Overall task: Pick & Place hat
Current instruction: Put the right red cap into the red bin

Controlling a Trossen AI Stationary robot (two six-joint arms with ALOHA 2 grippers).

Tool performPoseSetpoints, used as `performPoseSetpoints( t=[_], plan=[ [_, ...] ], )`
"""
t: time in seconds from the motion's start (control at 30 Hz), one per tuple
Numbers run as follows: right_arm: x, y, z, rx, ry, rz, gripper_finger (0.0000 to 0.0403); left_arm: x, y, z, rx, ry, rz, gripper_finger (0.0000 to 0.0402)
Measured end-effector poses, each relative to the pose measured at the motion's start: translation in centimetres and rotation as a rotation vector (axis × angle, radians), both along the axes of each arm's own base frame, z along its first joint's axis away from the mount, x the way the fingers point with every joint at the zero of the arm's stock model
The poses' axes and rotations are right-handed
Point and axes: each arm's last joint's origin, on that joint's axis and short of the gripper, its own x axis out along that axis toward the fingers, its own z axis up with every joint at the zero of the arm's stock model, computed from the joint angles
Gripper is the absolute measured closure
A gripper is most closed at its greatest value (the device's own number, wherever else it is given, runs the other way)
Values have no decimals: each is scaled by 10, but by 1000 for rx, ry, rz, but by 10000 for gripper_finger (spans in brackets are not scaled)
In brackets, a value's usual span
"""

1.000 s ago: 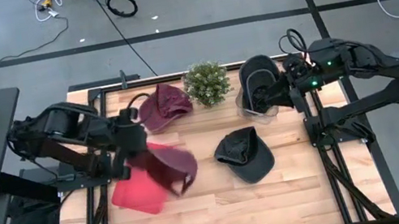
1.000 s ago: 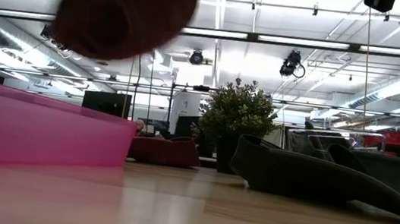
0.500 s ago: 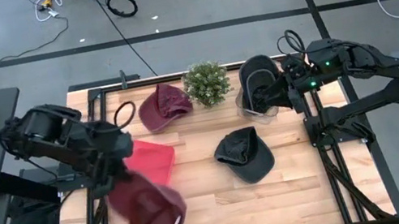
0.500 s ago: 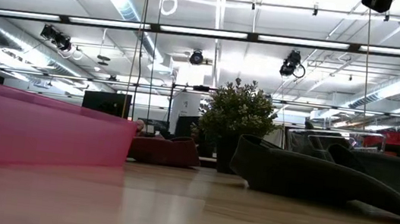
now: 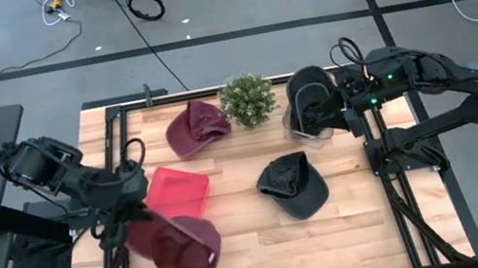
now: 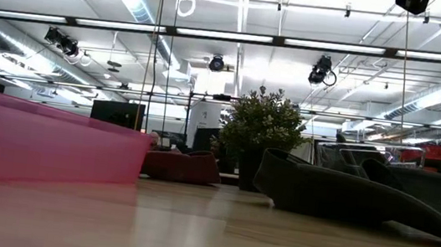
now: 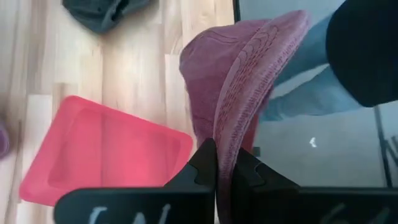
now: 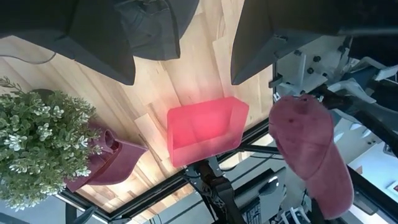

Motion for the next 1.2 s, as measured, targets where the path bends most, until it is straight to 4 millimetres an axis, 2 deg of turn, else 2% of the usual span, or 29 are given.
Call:
performPoseSetpoints(
  t=[0.13, 0.3, 0.4, 0.47, 0.6, 0.9, 1.2],
  plan=[
    [2, 0, -1, 1, 8, 0, 136, 2, -2, -14, -11, 74, -3, 390],
    [4, 0, -2, 1, 13, 0, 136, -1, -8, -55, -115, 342, -25, 390],
    [4, -1, -2, 1, 14, 0, 136, -1, -16, -79, -26, 401, -96, 390],
    [4, -1, -2, 1, 14, 0, 136, -2, -17, -84, 48, 369, -128, 390],
    [4, -1, -2, 8, 15, -3, 136, 0, -13, -76, 175, 250, -114, 390],
    [5, -1, -2, 33, 19, -17, 136, -1, 11, -34, 314, -5, -90, 390],
    [5, -1, -2, 49, 19, -25, 136, 6, 38, -30, 426, -33, -120, 390]
  ],
)
